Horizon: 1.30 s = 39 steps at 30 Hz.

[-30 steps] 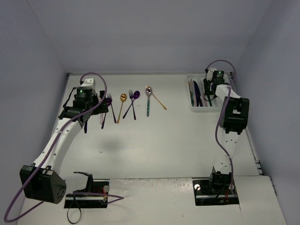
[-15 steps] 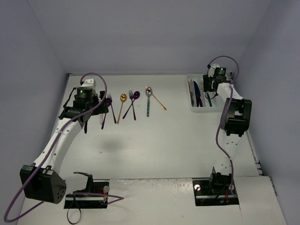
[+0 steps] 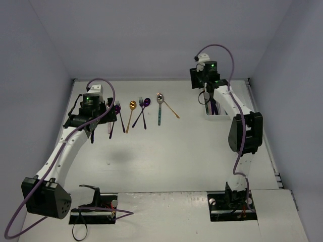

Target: Sort the eating utensils into containers

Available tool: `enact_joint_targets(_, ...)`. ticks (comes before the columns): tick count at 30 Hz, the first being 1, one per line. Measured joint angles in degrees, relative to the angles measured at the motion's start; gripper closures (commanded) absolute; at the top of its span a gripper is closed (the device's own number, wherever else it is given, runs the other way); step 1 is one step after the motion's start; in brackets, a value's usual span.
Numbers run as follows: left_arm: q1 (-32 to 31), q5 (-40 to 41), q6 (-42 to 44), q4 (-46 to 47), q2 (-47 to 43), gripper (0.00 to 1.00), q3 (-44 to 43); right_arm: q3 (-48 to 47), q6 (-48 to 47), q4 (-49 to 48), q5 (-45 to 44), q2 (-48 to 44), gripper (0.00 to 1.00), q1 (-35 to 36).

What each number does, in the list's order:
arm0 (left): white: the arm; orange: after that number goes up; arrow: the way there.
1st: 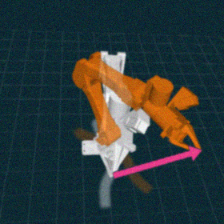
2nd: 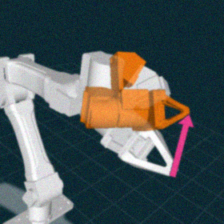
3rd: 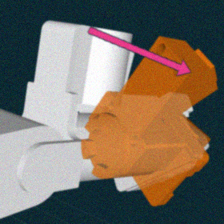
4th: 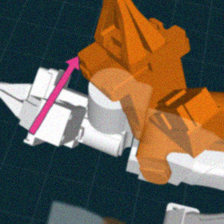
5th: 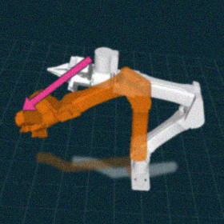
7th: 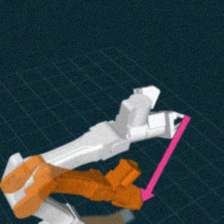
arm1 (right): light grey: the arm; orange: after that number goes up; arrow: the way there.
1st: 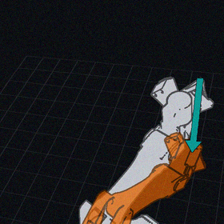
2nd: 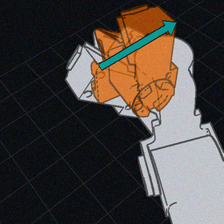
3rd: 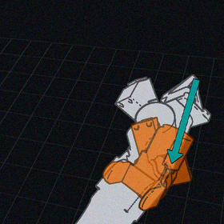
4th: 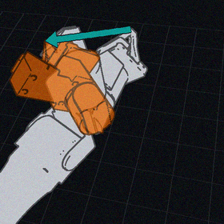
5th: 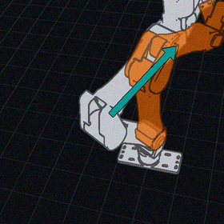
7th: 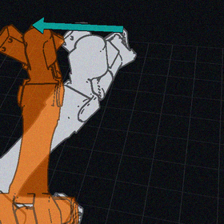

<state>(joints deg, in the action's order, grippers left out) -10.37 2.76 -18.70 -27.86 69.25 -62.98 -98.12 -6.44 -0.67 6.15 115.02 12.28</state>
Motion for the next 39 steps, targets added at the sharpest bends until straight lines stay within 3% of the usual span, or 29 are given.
enact_joint_targets(8,0.0,0.0,0.0,0.0,0.0,0.18,0.0,0.6,1.0,0.0,5.0,5.4,0.54,8.5)
enact_joint_targets(19,0.0,0.0,0.0,0.0,0.0,0.18,0.0,-1.4,1.9,0.8,8.0,16.9,0.58,9.6)
enact_joint_targets(31,0.0,0.0,0.0,0.0,0.0,0.18,0.0,-7.8,1.9,-1.3,9.9,22.3,0.61,10.8)
enact_joint_targets(36,0.0,0.0,0.0,0.0,0.0,0.19,0.0,-9.9,2.0,-2.1,10.0,23.9,0.7,11.4)
enact_joint_targets(39,0.0,0.0,0.0,0.0,0.0,0.18,0.0,-10.4,2.2,-2.8,9.3,24.4,0.87,11.7)
